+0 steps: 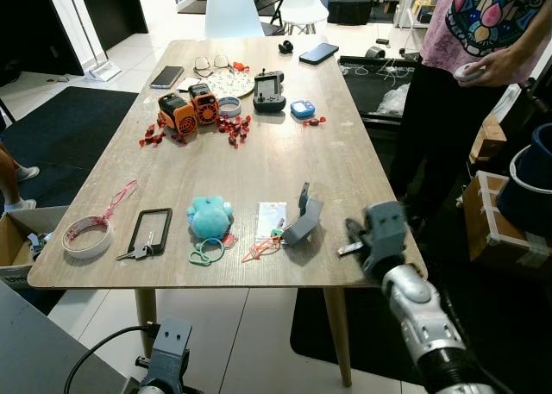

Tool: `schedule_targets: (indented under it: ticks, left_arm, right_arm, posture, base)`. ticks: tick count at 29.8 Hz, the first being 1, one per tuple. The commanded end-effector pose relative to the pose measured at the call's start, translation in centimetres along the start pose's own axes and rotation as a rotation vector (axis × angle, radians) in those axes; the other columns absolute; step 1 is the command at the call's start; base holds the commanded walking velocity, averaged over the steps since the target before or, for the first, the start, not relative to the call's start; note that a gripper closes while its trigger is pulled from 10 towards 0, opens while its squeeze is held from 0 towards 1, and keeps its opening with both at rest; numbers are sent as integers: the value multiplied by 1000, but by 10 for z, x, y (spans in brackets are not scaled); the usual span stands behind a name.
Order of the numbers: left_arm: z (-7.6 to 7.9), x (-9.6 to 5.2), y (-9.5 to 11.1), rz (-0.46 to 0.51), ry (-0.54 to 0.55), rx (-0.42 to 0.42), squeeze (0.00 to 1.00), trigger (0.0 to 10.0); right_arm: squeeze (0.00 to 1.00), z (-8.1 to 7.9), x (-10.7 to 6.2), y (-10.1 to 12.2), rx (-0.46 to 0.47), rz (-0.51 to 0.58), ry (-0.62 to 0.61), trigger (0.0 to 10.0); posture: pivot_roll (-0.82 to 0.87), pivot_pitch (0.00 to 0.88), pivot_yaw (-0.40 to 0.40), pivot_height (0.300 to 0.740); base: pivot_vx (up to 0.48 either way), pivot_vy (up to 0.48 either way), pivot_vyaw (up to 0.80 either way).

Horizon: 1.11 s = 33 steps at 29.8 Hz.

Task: Hang keys on a hook

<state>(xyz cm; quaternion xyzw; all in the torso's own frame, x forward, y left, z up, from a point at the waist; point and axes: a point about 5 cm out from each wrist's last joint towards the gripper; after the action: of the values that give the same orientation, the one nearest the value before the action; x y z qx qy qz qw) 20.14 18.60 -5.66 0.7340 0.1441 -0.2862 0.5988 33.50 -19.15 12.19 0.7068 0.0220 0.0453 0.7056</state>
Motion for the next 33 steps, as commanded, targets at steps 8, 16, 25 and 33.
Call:
schedule_targets:
  ticks: [8,16,25,33]
  left_arm:
    - [1,-2,-4,-11,-2,-9,8,10000]
    - [0,-2,-3,-8,-6,-10,12,10000]
    - [-1,-2,-3,-2,-1,-14,8,10000]
    - [-3,-4,-4,-3,3,-15,8,10000]
  right_arm:
    - [0,32,5,-9,-9,-72,-208,10000]
    - [0,34,11,-10,-23,-116,-201,10000]
    - [0,25,24,0,1,-92,-150,10000]
    - [0,16,29,2,-18,-94,-89,10000]
  posture:
    - [38,87,36,740]
    - [41,106,38,740]
    - [51,124,36,740]
    - [55,130,35,740]
  base:
    - [0,0,0]
    - [0,0,0]
    - [0,0,0]
    - [0,0,0]
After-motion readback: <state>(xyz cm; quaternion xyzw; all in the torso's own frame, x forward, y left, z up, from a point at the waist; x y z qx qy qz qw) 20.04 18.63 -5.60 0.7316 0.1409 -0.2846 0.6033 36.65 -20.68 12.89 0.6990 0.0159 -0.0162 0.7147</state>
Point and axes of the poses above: a point about 5 cm out from each wrist's last joint towards the gripper, its own x axis pointing out of the wrist towards the gripper, its own y axis along the axis of the wrist's last joint, z = x × y, and after that the axes turned 4 degrees about x, right-handed
